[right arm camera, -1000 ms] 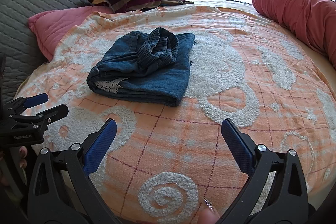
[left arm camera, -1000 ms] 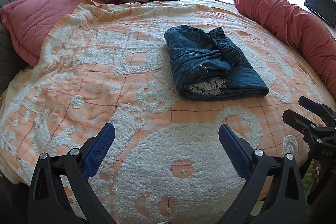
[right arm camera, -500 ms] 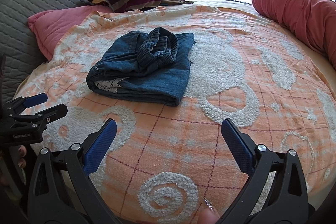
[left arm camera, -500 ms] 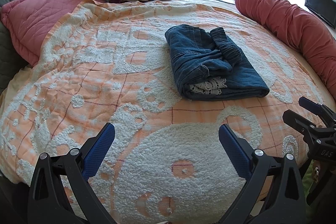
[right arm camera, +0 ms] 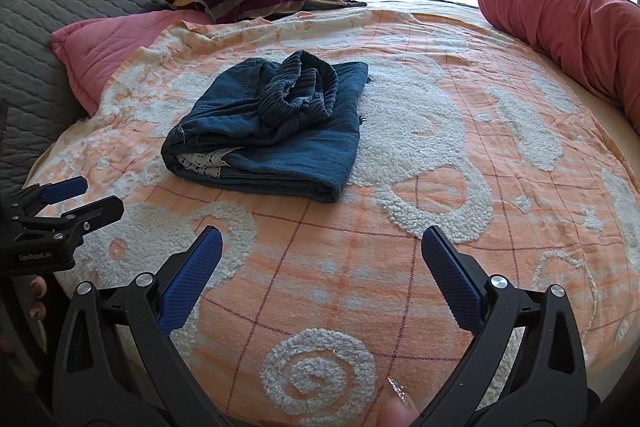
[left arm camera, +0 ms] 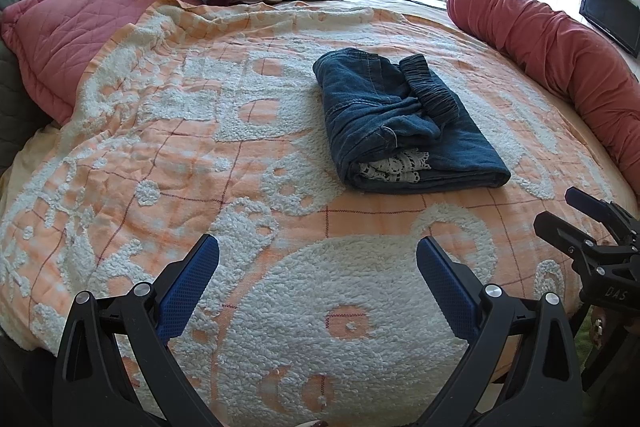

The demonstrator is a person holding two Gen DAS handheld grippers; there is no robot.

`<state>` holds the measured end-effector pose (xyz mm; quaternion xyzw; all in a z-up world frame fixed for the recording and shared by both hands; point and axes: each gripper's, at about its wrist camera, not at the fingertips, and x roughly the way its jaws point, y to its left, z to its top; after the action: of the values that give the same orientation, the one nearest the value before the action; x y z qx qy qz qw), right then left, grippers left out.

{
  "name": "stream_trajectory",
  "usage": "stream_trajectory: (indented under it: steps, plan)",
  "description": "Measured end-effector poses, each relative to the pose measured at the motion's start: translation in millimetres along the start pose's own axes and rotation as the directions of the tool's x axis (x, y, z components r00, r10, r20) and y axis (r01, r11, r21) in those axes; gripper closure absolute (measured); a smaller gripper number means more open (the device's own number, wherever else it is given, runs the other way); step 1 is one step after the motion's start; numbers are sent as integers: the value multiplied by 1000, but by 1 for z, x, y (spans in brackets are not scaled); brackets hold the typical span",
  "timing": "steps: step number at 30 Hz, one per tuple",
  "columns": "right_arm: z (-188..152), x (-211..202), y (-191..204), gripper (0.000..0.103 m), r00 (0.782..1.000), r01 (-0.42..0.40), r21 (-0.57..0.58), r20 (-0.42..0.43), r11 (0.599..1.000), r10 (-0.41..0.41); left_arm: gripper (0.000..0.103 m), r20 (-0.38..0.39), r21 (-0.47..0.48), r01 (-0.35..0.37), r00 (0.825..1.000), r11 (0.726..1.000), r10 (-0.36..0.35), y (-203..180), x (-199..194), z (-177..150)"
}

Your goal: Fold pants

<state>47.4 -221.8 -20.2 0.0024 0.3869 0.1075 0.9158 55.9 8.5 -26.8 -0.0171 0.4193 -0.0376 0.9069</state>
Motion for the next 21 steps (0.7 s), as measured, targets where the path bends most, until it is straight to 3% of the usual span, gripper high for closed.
stream_trajectory:
  steps: [8, 13, 19, 21]
  plan:
    - [-1, 1, -2, 9, 1000, 9, 3, 3, 1000, -9, 4, 3, -6, 14, 1000, 1000, -14, 1, -2, 1]
    - [0, 2, -4, 9, 1000, 24, 5, 0, 1000, -24, 4, -9, 1, -15, 1000, 1000, 15, 1, 1, 4]
    - [5, 8, -13, 9, 998, 55, 7, -13, 998, -55, 4, 17, -69, 100, 995, 993, -99, 28, 3, 13]
    - [12, 10, -26, 9, 997, 74, 25, -15, 997, -73, 4, 22, -96, 34, 999, 995, -32, 45, 7, 21]
